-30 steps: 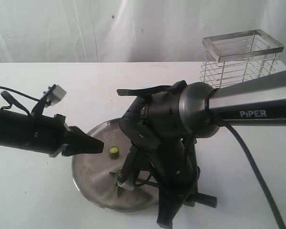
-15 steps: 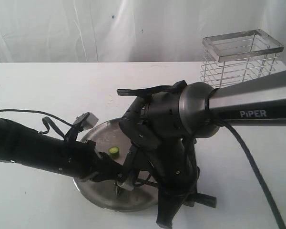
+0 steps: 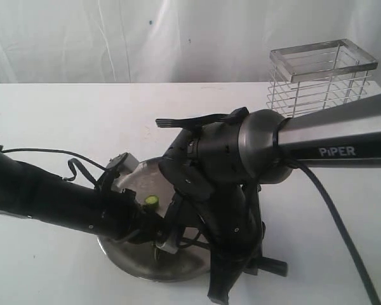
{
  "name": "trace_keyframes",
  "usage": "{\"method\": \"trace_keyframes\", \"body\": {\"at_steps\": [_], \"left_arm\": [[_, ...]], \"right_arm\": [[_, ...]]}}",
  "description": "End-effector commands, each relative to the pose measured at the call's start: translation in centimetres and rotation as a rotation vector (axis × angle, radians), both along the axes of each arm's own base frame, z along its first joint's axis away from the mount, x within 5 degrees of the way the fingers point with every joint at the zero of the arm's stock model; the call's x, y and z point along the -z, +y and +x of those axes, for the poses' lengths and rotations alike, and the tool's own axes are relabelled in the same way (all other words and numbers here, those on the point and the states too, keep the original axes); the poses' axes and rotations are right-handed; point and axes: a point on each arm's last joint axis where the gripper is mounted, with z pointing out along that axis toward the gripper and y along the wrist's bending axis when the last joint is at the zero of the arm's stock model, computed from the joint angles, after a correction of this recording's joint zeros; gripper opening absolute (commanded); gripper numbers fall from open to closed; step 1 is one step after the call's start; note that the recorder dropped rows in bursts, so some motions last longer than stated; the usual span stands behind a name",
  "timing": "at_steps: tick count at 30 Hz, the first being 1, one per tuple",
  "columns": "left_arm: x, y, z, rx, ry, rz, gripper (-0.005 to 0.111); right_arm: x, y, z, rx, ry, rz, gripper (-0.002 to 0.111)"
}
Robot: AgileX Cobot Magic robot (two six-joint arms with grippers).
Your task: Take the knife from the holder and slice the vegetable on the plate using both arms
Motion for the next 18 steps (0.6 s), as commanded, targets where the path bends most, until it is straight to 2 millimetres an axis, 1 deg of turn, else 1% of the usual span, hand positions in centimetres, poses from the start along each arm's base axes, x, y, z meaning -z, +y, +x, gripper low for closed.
{"method": "trace_keyframes", "body": {"at_steps": [1,4,7,9,13,18], "left_arm": [[1.3,-1.2,-0.4,0.002,0.014,0.051,0.016],[2.3,-1.5,-0.5,-0.009,0.015,0.100,0.016],[2.4,-1.6,-0.6,-0.006,0.019,0.098,0.016],[1.9,-1.6,-0.5,-0.004,0.005,0.090,0.016],[0.7,-1.4,0.1,-0.037,-0.034,0.098,0.016],[0.5,-1.3,0.2,-0.035,-0.044,0.106,0.016]], "right_arm": [[-0.1,0.1,0.0,-0.011,0.000,0.009,0.000],[-0.1,0.1,0.0,-0.011,0.001,0.007,0.000],[-0.1,0.0,-0.1,-0.009,0.007,-0.002,0.000],[-0.2,-0.1,-0.2,-0.001,0.021,-0.018,0.000],[-0.2,-0.2,0.0,-0.014,0.008,-0.031,0.000],[-0.2,-0.2,0.0,-0.019,0.002,-0.036,0.000]]}}
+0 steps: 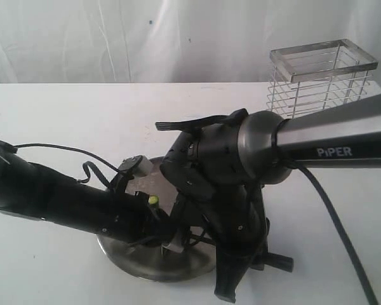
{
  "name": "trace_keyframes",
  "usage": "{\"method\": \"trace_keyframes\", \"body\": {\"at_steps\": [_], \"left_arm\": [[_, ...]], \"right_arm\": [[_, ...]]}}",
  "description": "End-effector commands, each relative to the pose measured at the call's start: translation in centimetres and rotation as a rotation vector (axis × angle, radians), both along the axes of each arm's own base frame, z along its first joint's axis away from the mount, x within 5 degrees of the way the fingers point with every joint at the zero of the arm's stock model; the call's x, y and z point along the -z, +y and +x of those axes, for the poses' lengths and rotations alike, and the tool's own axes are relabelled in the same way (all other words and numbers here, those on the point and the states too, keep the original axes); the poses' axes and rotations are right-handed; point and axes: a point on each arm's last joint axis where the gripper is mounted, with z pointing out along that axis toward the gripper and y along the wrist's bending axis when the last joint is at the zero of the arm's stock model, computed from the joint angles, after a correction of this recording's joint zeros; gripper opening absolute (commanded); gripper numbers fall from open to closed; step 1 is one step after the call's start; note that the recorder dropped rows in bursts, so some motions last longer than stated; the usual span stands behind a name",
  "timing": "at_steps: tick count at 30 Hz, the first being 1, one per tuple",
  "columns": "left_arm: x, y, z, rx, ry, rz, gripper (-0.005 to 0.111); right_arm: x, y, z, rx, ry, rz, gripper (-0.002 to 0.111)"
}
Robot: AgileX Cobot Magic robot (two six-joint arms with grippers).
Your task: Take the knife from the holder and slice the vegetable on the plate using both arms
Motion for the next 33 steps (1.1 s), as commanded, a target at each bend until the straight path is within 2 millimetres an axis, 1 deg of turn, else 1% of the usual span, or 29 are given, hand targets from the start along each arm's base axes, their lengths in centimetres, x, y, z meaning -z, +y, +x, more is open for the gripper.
{"method": "trace_keyframes", "body": {"at_steps": [1,6,9,13,16,21,25,27,30,33], "left_arm": [[0.6,0.4,0.4,-0.056,-0.001,0.080,0.016],[0.5,0.5,0.4,-0.061,-0.003,0.103,0.016],[0.0,0.6,0.4,-0.053,-0.026,0.119,0.016],[-0.1,1.2,0.5,-0.077,-0.039,0.202,0.016],[-0.1,1.4,0.2,-0.056,-0.029,0.233,0.016],[-0.6,1.2,0.1,-0.045,-0.031,0.208,0.016],[-1.6,1.1,0.0,-0.035,-0.051,0.177,0.016],[-2.4,1.1,-0.1,-0.039,-0.074,0.169,0.016],[-3.9,1.3,-0.1,-0.041,-0.138,0.185,0.016],[-5.0,1.7,-0.3,-0.051,-0.158,0.213,0.016]], "right_arm": [[-0.4,0.0,-0.1,-0.008,0.008,0.000,0.000],[-0.4,0.0,-0.1,-0.007,0.010,0.001,0.000],[-0.4,0.0,-0.1,-0.008,0.008,0.000,0.000],[-0.4,0.0,-0.1,-0.008,0.008,0.000,0.000],[-0.4,0.0,-0.1,-0.008,0.008,0.000,0.000],[-0.3,0.0,-0.1,-0.006,0.012,0.001,0.000],[-0.3,0.0,-0.1,-0.006,0.012,0.001,0.000],[-0.3,0.1,-0.1,-0.003,0.015,0.003,0.000],[-0.3,0.1,-0.1,-0.003,0.015,0.003,0.000],[-0.3,0.1,-0.1,-0.003,0.015,0.003,0.000]]}}
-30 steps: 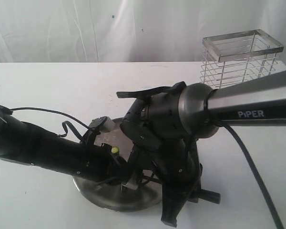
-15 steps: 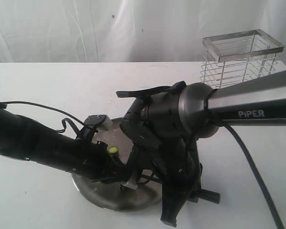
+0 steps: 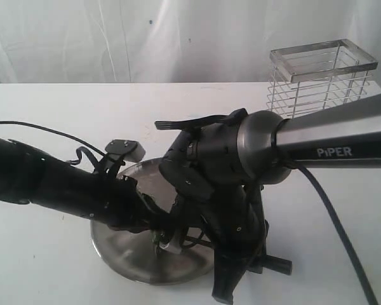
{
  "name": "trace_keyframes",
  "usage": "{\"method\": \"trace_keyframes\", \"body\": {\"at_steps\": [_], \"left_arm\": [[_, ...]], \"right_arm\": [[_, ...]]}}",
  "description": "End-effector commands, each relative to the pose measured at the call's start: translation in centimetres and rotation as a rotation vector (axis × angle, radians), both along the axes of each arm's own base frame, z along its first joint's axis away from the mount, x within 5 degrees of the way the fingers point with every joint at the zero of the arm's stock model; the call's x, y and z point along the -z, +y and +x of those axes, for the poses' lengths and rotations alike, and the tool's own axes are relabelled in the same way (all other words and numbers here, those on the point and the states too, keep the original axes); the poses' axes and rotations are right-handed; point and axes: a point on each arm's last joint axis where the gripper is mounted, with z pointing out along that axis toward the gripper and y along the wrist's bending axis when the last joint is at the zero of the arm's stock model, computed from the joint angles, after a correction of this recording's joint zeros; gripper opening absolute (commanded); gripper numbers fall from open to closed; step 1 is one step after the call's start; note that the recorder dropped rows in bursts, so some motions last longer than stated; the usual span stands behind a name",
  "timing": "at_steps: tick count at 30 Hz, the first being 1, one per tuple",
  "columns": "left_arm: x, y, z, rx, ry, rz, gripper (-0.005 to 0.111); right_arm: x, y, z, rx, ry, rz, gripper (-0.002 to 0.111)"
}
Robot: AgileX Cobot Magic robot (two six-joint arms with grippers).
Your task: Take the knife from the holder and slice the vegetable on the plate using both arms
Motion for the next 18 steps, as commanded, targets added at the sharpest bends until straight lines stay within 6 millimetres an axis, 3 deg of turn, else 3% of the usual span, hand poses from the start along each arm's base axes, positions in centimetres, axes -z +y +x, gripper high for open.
{"method": "trace_keyframes", "body": {"at_steps": [1,5,18], "left_arm": [[-1.8,0.4,-0.5,0.006,-0.038,0.024,0.016],[-1.9,0.8,-1.0,0.011,-0.026,0.059,0.016],[1.2,1.8,-2.3,-0.032,0.060,0.143,0.016]], "right_arm": [[-0.2,0.0,-0.1,-0.006,0.012,0.002,0.000],[-0.2,0.0,-0.1,-0.006,0.012,0.002,0.000],[-0.2,0.1,-0.1,-0.005,0.011,0.013,0.000]]}}
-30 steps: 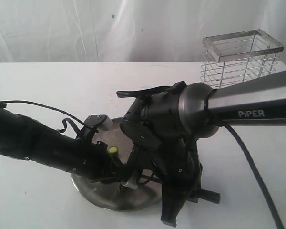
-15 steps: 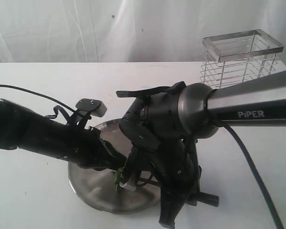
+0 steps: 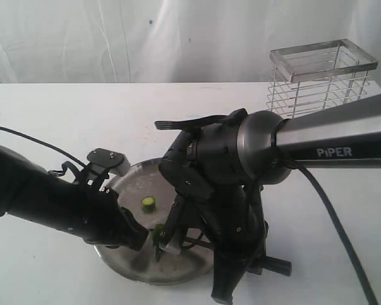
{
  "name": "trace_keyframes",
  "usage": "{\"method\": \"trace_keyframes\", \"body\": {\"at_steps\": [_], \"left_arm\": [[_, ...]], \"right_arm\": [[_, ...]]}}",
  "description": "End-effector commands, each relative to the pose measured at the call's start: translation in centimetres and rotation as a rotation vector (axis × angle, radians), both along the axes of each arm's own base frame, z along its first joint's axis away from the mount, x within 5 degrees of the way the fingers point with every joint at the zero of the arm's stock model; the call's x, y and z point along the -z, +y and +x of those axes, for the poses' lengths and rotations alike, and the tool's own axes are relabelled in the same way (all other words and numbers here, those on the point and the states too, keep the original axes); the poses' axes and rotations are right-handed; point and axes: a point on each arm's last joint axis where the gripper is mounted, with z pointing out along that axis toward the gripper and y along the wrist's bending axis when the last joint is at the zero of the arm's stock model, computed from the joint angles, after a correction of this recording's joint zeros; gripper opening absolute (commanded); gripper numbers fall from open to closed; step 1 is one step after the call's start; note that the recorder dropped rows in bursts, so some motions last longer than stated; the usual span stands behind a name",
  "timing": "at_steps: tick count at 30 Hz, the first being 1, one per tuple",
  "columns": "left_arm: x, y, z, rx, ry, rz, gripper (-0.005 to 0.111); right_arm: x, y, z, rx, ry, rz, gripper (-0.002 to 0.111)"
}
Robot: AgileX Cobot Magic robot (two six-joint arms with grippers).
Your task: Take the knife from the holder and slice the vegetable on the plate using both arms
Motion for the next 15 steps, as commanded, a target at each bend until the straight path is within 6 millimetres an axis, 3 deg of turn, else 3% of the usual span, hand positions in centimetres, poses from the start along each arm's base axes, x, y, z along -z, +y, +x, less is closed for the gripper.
{"method": "trace_keyframes", "body": {"at_steps": [1,15], "left_arm": [[0.98,-0.07,-0.21,-0.005,0.050,-0.007,0.016],[1.45,-0.84,0.52,0.010,0.061,-0.056,0.016]], "right_arm": [[-0.22,0.11,-0.07,-0.008,0.005,0.012,0.000],[-0.38,0.61,0.27,-0.037,0.007,0.020,0.000]]}}
